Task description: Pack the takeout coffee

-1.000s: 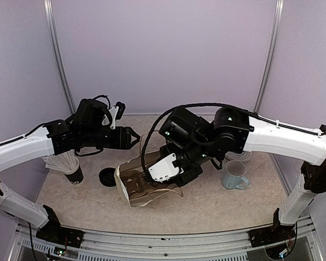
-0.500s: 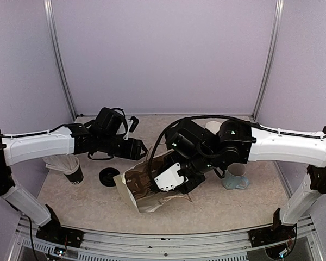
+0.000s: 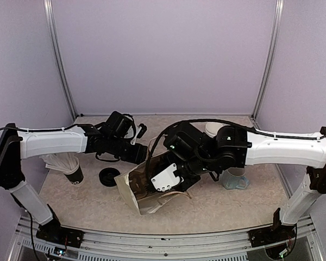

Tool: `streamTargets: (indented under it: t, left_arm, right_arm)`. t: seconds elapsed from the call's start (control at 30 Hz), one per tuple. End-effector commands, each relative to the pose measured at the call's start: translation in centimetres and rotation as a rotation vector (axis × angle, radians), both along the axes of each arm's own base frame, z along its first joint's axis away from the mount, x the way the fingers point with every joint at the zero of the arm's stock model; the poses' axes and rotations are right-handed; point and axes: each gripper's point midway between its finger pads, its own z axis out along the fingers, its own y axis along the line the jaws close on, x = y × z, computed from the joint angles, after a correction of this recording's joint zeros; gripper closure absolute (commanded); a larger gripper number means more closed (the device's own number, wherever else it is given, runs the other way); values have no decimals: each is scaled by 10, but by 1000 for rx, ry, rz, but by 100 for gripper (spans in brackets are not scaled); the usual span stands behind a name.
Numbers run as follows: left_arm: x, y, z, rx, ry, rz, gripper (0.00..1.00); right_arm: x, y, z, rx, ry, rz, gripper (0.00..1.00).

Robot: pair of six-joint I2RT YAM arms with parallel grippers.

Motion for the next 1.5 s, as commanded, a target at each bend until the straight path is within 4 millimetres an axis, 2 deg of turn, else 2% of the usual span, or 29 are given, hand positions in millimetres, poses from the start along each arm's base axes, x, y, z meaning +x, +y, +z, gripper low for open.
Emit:
streamTargets:
  t: [0.0,0.53,0.83,1.13,1.47]
  left_arm:
    - [5,-8,5,-21,-15,-42,31]
    - [8,-11,-3,-31,-2,-64,32]
    - [9,-13,-9,-35,13,-78,32]
    - [9,-15,-16,-30,27,-86,33]
    - [6,-18,-20,-38,45,-113,34]
  right_arm:
    - [9,6,-11,-15,-60,6,54]
    - [34,8,-42,-46,-117,-34,54]
    - [52,7,-42,-37,-143,-60,54]
    - [54,9,-52,-46,-120,-43,54]
    - [67,13,-62,-54,-97,-61,54]
